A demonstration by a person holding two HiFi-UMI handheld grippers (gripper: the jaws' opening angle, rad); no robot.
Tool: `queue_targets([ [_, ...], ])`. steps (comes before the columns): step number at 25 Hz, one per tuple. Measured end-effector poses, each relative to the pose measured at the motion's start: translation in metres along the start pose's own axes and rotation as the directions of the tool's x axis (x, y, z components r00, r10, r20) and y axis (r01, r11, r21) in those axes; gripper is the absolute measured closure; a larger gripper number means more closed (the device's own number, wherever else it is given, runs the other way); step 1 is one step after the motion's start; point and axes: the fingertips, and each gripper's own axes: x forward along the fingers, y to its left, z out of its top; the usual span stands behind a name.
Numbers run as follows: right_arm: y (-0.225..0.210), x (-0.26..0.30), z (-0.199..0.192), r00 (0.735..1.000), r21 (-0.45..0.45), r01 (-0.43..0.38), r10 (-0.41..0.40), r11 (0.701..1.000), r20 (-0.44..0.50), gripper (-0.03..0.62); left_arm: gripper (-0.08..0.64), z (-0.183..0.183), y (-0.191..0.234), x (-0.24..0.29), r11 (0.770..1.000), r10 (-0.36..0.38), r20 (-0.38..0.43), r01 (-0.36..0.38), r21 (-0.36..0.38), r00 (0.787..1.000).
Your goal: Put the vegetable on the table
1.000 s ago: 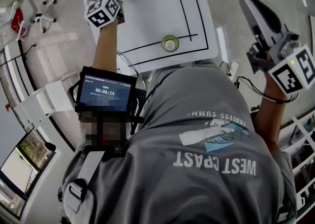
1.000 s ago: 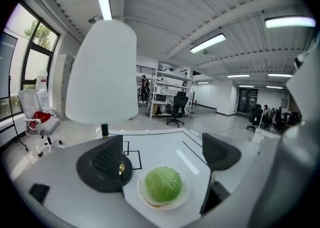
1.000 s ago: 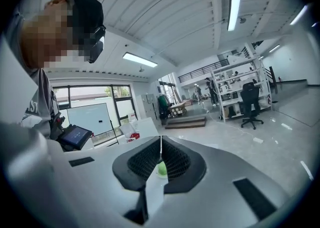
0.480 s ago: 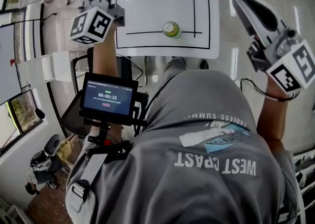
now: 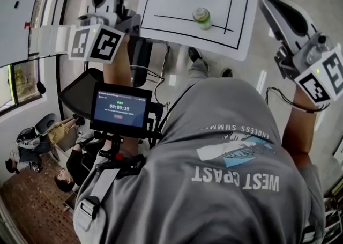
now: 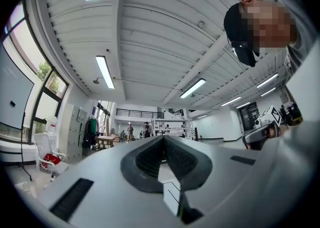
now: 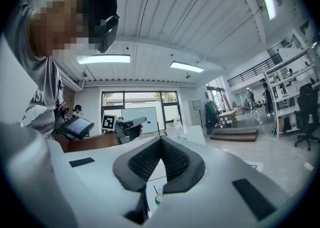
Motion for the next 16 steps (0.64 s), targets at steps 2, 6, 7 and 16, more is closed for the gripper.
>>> queue_targets([
  [2,-0.006,0.007,-0.002,1.0,0.009,-0.022,0.022,1.0,-0.013,0.586,0.552,0.001,0.003,-0.006,1.0,0.027,-0.004,-0.027,-0.001,1.0],
  [6,-0.011,0.02,-0.006,0.998,0.013,-0.052,0.052,0.999,-0.029,0.586,0.552,-0.001,0.012,-0.018,0.998,0.067,-0.002,-0.067,-0.007,0.998],
  [7,-0.01,0.022,-0.007,0.998,0.011,-0.057,0.058,0.998,-0.032,0.586,0.552,-0.001,0.014,-0.022,0.997,0.075,0.0,-0.075,-0.009,0.997],
  [16,-0.016,0.003,-0.007,0.999,-0.004,-0.001,0.001,1.0,-0.036,0.586,0.552,0.002,0.0,-0.03,0.998,0.059,0.039,-0.058,-0.033,0.997],
])
